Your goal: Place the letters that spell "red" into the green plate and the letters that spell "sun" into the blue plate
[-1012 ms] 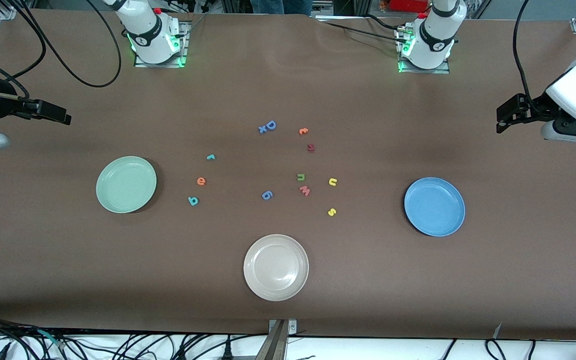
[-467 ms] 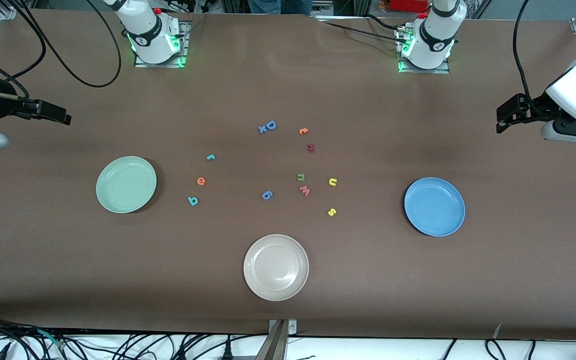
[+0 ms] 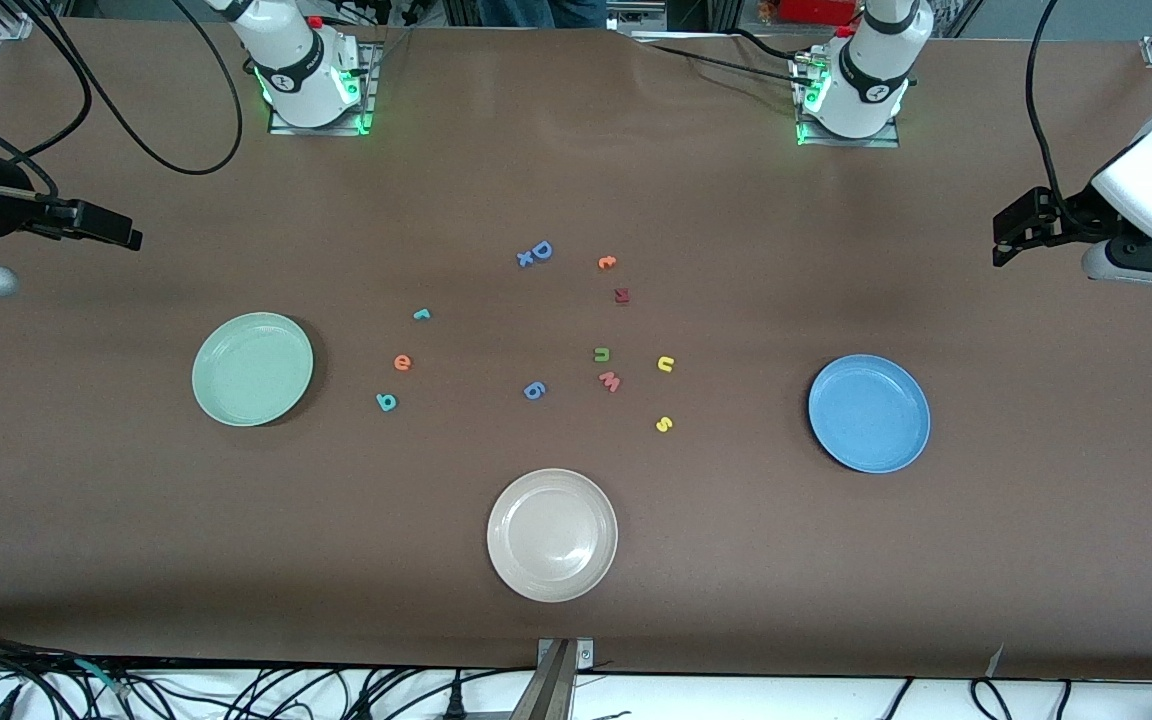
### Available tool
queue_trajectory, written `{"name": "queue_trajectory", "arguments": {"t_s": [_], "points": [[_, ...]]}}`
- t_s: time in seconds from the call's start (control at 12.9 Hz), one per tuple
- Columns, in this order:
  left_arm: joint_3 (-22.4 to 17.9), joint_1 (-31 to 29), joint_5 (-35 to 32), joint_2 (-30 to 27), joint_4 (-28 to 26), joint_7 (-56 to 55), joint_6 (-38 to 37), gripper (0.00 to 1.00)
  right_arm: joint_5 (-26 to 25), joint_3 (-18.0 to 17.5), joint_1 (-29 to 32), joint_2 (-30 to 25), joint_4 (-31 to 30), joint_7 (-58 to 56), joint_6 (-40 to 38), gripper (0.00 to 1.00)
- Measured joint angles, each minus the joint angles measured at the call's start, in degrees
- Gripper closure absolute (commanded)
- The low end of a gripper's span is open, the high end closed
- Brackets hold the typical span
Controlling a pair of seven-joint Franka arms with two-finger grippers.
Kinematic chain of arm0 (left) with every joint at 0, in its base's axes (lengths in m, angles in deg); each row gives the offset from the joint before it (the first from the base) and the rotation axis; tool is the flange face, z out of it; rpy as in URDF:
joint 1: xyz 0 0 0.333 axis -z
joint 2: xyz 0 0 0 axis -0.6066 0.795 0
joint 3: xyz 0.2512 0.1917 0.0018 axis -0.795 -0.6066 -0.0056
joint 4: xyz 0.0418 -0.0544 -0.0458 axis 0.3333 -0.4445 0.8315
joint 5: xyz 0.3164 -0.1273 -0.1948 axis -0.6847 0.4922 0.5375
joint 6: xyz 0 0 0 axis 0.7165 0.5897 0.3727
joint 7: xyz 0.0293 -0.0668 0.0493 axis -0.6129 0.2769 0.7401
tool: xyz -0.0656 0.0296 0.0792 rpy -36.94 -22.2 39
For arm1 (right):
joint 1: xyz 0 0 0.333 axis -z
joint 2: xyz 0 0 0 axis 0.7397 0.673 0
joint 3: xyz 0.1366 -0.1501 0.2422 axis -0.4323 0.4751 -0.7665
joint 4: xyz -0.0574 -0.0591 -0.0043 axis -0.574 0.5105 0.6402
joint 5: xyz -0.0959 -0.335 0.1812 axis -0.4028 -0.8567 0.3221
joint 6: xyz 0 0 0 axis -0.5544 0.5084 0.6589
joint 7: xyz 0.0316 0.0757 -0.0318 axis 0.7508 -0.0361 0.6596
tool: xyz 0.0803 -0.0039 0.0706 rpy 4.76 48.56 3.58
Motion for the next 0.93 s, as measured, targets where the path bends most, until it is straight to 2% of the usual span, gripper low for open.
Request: {"name": "queue_trajectory", "arguments": {"t_s": [0.93], "points": [[0.1, 0.0, 0.0, 0.0, 0.0, 0.0, 0.0, 0.0, -0.6, 0.0, -0.1, 0.0, 0.0, -2.0, 1.3, 0.0]]}}
